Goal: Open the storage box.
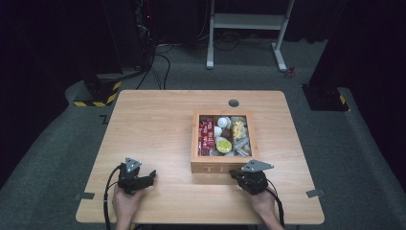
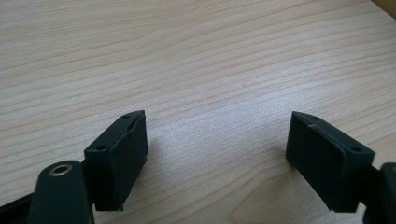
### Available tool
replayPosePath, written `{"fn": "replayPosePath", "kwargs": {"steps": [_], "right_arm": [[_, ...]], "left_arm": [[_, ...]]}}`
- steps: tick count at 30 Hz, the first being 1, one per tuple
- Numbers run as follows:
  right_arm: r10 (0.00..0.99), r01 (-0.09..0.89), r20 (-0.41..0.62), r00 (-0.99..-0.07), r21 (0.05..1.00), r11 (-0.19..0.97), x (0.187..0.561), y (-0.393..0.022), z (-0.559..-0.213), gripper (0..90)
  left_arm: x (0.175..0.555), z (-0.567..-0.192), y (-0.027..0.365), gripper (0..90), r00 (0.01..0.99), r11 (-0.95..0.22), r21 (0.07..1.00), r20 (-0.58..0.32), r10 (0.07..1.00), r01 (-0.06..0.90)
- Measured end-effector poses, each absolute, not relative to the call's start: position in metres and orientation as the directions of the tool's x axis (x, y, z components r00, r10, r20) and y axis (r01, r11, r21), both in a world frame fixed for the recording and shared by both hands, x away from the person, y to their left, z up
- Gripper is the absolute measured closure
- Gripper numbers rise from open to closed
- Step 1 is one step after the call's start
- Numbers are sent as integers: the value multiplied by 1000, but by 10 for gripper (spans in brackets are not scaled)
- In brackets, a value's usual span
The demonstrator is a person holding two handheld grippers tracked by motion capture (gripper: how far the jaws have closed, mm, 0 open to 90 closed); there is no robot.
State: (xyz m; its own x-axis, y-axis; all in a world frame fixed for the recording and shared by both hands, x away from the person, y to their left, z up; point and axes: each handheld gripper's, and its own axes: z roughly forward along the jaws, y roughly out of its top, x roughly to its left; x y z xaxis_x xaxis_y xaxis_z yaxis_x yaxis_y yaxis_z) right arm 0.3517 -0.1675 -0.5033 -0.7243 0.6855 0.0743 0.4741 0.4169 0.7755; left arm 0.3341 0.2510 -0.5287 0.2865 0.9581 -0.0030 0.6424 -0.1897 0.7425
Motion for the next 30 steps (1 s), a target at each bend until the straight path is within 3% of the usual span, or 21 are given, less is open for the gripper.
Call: {"fn": "replayPosePath", "kwargs": {"steps": [30], "right_arm": [[693, 442, 95, -715, 829, 342, 352, -158, -484, 900]], "left_arm": [[334, -529, 251, 205, 289, -192, 743, -3, 957, 642]]}}
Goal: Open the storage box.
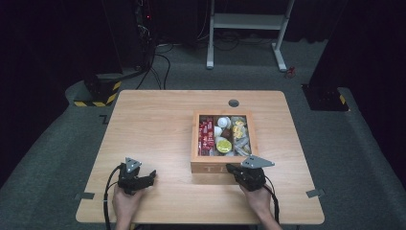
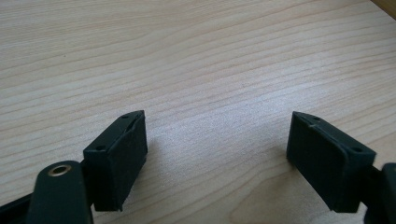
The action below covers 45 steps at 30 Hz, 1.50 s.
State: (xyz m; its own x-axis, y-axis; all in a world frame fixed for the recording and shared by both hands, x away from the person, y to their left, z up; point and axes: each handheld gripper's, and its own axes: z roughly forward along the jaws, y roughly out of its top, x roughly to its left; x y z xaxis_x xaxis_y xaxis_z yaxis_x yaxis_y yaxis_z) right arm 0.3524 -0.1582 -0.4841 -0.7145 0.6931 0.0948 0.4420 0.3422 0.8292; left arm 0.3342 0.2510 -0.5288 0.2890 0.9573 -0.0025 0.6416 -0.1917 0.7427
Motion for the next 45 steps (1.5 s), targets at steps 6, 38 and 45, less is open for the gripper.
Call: {"fn": "replayPosePath", "kwargs": {"steps": [6, 38, 45], "right_arm": [[710, 434, 92, -698, 843, 318, 352, -163, -482, 900], [746, 410, 56, -664, 862, 299, 358, -185, -461, 900], [740, 397, 41, -671, 863, 312, 361, -186, -452, 900]], "left_arm": [[334, -529, 251, 205, 289, -192, 743, -3, 957, 641], [334, -529, 251, 214, 294, -196, 745, 1, 956, 638], [334, -529, 251, 219, 299, -203, 742, 4, 954, 639]]}}
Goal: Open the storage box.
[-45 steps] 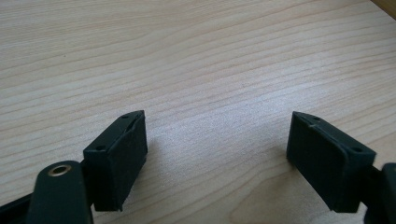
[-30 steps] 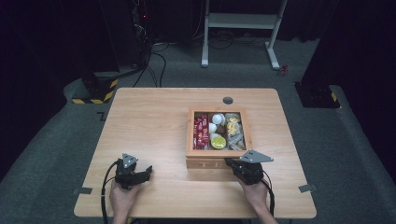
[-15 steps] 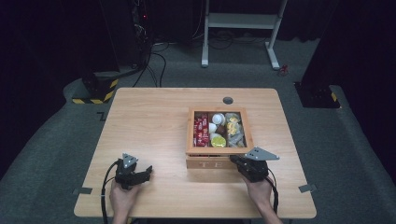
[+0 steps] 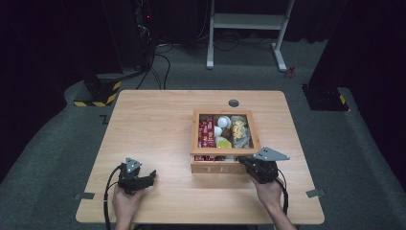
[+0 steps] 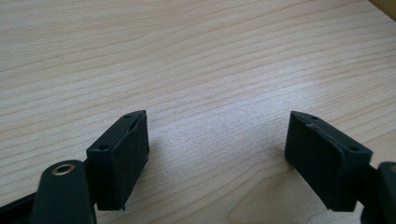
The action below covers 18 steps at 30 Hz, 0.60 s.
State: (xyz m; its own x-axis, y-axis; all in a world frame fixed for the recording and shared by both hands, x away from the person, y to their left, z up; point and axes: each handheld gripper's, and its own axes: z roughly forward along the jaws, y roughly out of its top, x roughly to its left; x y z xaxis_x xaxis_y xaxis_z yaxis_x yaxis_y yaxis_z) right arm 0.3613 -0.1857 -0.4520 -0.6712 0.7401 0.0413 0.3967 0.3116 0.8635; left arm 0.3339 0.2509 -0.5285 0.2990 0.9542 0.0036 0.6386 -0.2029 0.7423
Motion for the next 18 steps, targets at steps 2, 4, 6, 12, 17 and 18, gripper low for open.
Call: {"fn": "replayPosePath", "kwargs": {"steps": [2, 4, 6, 12, 17, 18], "right_arm": [[740, 397, 40, -671, 863, 313, 362, -187, -449, 900], [740, 391, 34, -672, 864, 316, 363, -187, -448, 900], [742, 395, 36, -669, 864, 314, 364, -188, -446, 900], [745, 388, 31, -667, 868, 312, 366, -190, -438, 900], [744, 370, -3, -668, 867, 335, 367, -189, -433, 900], [744, 370, -3, -668, 867, 335, 367, -189, -433, 900]], "left_arm": [[334, -529, 251, 223, 300, -204, 743, 4, 954, 638], [334, -529, 251, 223, 301, -204, 743, 4, 954, 638], [334, -529, 251, 224, 301, -204, 743, 4, 954, 637], [334, -529, 251, 224, 301, -204, 743, 4, 954, 638], [334, -529, 251, 219, 298, -205, 742, 7, 955, 638], [334, -529, 251, 218, 298, -205, 742, 7, 955, 638]]}}
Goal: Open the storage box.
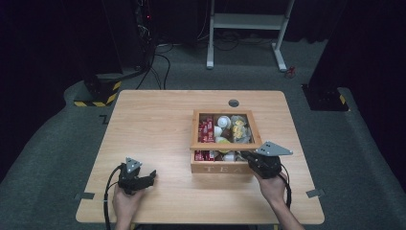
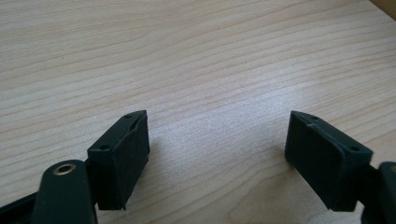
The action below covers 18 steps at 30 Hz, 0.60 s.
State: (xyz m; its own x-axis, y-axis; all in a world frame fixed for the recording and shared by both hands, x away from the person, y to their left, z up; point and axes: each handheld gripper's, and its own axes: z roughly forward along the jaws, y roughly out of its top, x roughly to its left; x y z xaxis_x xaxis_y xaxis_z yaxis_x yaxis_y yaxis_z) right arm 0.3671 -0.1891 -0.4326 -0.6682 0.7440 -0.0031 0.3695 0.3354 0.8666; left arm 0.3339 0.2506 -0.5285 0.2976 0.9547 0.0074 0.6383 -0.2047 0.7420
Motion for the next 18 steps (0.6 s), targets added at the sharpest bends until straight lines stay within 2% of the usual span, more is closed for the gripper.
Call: {"fn": "replayPosePath", "kwargs": {"steps": [18], "right_arm": [[758, 354, -17, -652, 877, 325, 378, -195, -415, 900]], "left_arm": [[334, -529, 250, 213, 289, -196, 742, 3, 957, 641]]}}
